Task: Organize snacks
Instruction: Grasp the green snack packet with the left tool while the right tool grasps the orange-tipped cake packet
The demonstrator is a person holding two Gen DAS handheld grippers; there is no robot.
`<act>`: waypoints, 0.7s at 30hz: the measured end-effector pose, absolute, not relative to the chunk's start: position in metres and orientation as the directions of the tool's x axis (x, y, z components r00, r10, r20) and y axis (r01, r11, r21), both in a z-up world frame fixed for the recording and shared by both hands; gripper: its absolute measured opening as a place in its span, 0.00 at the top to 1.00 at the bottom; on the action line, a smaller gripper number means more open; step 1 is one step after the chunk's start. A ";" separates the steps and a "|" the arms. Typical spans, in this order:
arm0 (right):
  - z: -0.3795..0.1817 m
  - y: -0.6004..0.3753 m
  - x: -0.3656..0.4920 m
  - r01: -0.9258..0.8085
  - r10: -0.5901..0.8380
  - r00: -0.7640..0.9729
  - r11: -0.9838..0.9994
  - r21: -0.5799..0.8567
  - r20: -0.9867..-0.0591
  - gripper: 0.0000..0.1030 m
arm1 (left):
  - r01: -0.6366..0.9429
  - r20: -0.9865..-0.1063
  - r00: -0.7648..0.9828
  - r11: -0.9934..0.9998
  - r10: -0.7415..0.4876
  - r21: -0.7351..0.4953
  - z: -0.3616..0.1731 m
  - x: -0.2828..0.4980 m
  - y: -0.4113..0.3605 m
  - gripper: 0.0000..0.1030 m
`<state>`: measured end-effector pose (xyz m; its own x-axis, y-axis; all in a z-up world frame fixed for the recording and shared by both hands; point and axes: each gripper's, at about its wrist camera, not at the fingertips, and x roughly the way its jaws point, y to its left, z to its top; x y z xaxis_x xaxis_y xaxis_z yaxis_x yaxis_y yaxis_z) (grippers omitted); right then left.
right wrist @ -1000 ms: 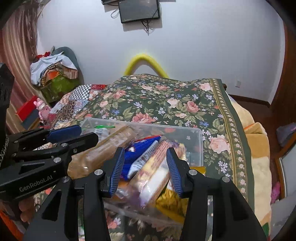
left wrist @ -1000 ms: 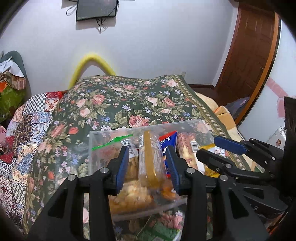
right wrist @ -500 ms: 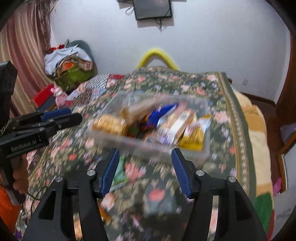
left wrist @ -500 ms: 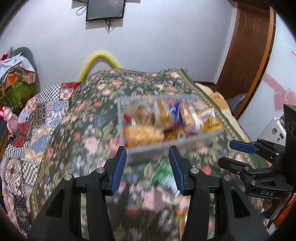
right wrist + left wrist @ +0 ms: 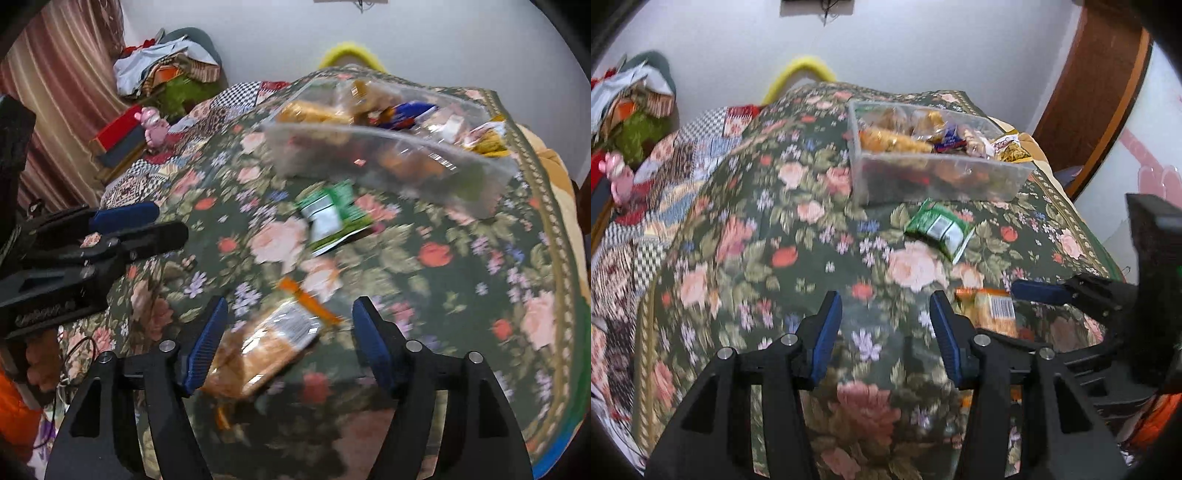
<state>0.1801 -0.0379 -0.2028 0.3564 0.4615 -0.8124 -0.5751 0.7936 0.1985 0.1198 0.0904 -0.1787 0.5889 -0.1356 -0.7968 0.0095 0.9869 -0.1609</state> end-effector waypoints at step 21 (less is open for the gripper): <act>-0.197 -0.109 0.196 -0.513 0.407 0.479 0.849 0.128 -0.778 0.72 | 0.014 -0.835 0.523 0.981 -0.171 -0.192 -0.201 0.195 0.044 0.33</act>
